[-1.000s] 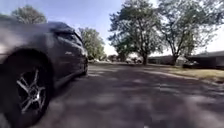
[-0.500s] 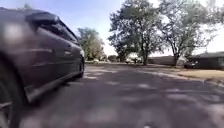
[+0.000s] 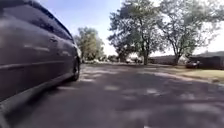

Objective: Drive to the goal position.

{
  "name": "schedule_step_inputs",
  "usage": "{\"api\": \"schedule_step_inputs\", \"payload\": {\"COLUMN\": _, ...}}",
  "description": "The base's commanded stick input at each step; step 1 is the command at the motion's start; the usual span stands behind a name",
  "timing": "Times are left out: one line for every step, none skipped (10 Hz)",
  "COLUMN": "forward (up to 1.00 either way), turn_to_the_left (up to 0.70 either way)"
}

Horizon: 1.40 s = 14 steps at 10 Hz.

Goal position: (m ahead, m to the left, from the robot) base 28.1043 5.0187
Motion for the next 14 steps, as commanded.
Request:
{"api": "schedule_step_inputs", "payload": {"forward": 1.00, "turn_to_the_left": 0.18}}
{"api": "schedule_step_inputs", "payload": {"forward": 1.00, "turn_to_the_left": 0.33}}
{"api": "schedule_step_inputs", "payload": {"forward": 1.00, "turn_to_the_left": 0.39}}
{"api": "schedule_step_inputs", "payload": {"forward": 1.00, "turn_to_the_left": 0.16}}
{"api": "schedule_step_inputs", "payload": {"forward": 1.00, "turn_to_the_left": 0.00}}
{"api": "schedule_step_inputs", "payload": {"forward": 1.00, "turn_to_the_left": 0.00}}
{"api": "schedule_step_inputs", "payload": {"forward": 1.00, "turn_to_the_left": 0.00}}
{"api": "schedule_step_inputs", "payload": {"forward": 1.00, "turn_to_the_left": 0.00}}
{"api": "schedule_step_inputs", "payload": {"forward": 1.00, "turn_to_the_left": 0.00}}
{"api": "schedule_step_inputs", "payload": {"forward": 1.00, "turn_to_the_left": 0.00}}
{"api": "schedule_step_inputs", "payload": {"forward": 1.00, "turn_to_the_left": 0.00}}
{"api": "schedule_step_inputs", "payload": {"forward": 1.00, "turn_to_the_left": 0.00}}
{"api": "schedule_step_inputs", "payload": {"forward": 1.00, "turn_to_the_left": 0.00}}
{"api": "schedule_step_inputs", "payload": {"forward": 1.00, "turn_to_the_left": 0.00}}
